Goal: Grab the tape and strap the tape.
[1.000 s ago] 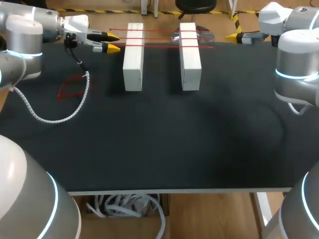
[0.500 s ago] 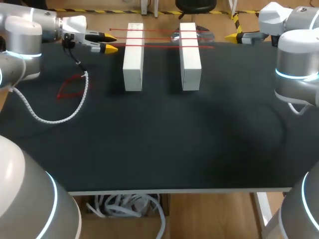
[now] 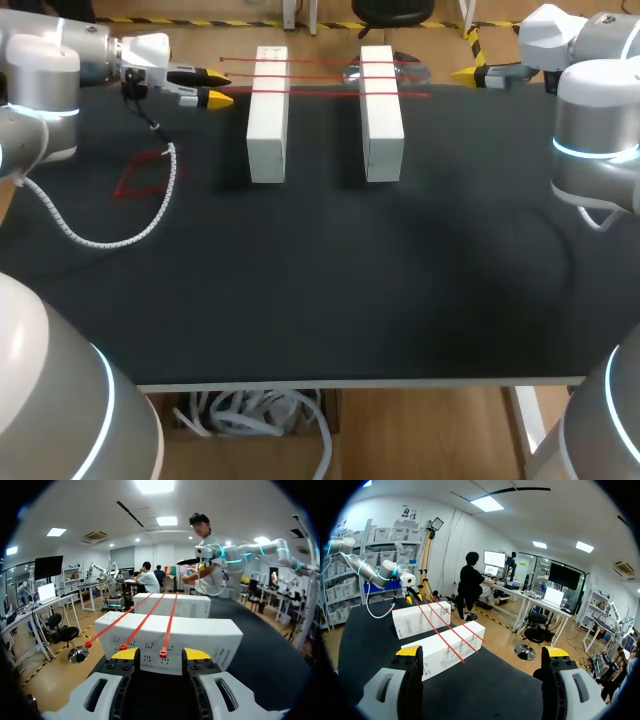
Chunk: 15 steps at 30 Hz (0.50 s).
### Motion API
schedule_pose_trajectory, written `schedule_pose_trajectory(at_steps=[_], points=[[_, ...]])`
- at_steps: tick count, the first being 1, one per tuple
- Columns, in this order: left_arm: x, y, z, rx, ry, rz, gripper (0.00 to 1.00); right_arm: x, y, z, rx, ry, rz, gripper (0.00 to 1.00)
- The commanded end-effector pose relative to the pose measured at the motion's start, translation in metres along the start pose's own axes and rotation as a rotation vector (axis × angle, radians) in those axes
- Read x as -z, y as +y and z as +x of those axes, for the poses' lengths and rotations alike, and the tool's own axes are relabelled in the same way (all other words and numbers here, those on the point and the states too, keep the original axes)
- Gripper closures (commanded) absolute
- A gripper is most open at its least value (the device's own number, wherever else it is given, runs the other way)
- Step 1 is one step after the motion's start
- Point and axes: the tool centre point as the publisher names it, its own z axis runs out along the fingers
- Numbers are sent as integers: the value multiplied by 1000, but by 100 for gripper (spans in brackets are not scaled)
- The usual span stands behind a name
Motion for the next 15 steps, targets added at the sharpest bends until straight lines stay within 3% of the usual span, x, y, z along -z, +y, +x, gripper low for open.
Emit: schedule_pose_trajectory(at_steps=[1, 5, 7, 9, 11, 15], points=[[0, 0, 2, 1, 3, 1, 64, 0, 0, 0, 0, 1, -1, 0], [-2, -1, 4, 2, 4, 4, 68, 0, 0, 0, 0, 1, -1, 0], [-2, -1, 4, 2, 5, 5, 80, 0, 0, 0, 0, 1, -1, 0], [-3, -1, 4, 1, 4, 6, 80, 0, 0, 0, 0, 1, -1, 0], [-3, -2, 4, -1, 5, 5, 93, 0, 0, 0, 0, 1, -1, 0], [-3, -2, 3, -3, 4, 4, 100, 0, 0, 0, 0, 1, -1, 0]])
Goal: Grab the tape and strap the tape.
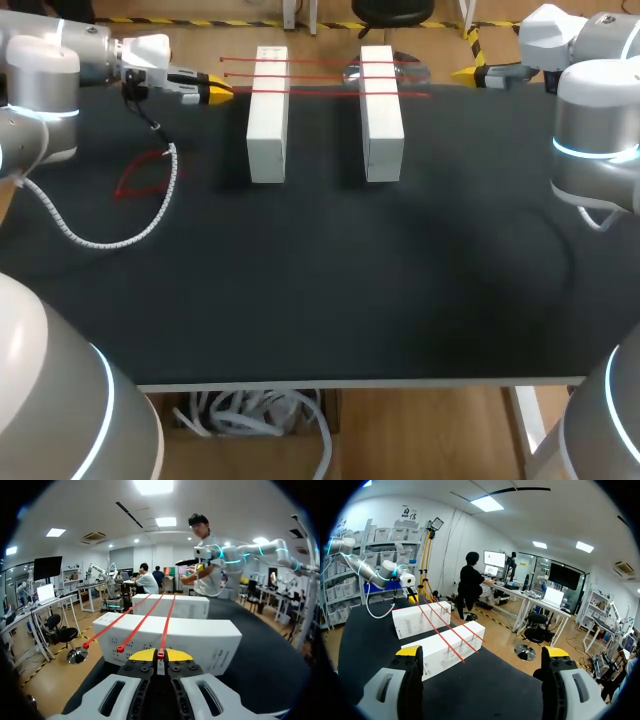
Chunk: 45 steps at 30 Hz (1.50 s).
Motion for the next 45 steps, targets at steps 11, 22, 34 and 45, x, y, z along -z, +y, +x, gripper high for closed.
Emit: schedule_pose_trajectory(at_steps=[11, 22, 34, 45], points=[[1, -2, 1, -6, 9, -1, 100, 0, 0, 0, 0, 1, -1, 0], [4, -12, 17, -33, 42, 8, 100, 0, 0, 0, 0, 1, -1, 0], [9, -42, 40, -17, 25, 65, 100, 0, 0, 0, 0, 1, -1, 0], [4, -82, 53, 20, -60, 130, 100, 0, 0, 0, 0, 1, -1, 0]])
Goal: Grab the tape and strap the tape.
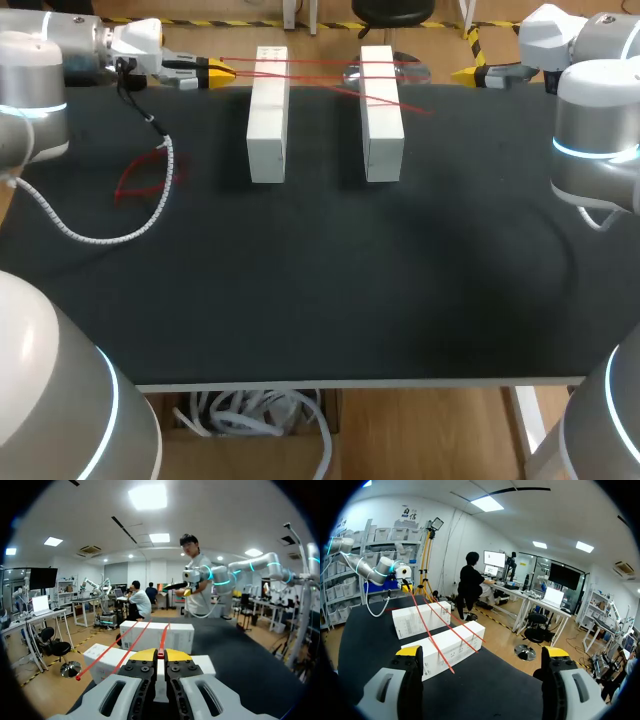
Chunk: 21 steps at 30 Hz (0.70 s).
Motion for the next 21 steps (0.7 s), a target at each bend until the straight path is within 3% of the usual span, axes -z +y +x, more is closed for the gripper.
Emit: schedule_pose_trajectory(at_steps=[1, 12, 21], points=[[-9, -14, 16, 7, -118, -14, 100, 0, 0, 0, 0, 1, -1, 0], [-26, -61, 33, 55, -136, 92, 100, 0, 0, 0, 0, 1, -1, 0], [-43, -85, 41, 107, -163, 140, 100, 0, 0, 0, 0, 1, -1, 0]])
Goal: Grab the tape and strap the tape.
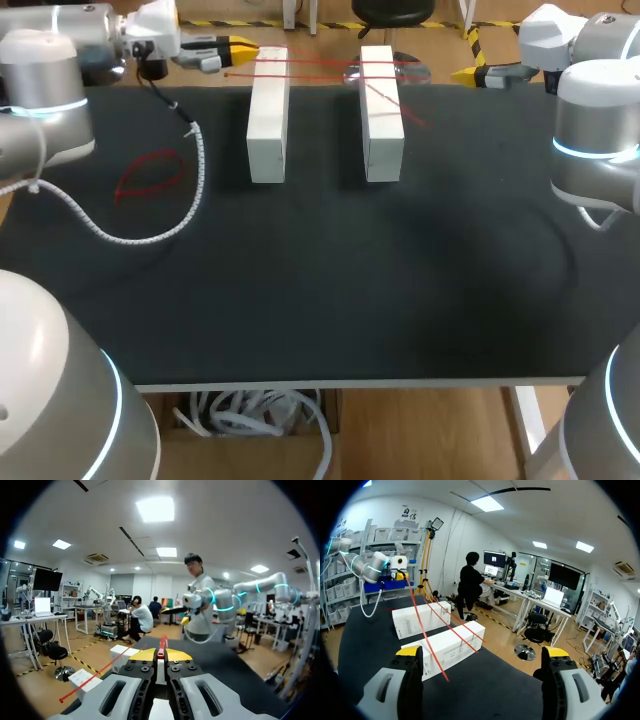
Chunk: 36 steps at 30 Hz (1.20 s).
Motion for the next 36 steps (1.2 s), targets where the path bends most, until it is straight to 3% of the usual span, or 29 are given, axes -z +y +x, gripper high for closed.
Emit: schedule_pose_trajectory(at_steps=[1, 14, 36], points=[[-7, -10, 8, 27, -118, 16, 100, 0, 0, 0, 0, 1, -1, 0], [-18, -40, 27, 31, -107, 124, 100, 0, 0, 0, 0, 1, -1, 0], [-39, -66, 45, -10, -58, 239, 100, 0, 0, 0, 0, 1, -1, 0]])
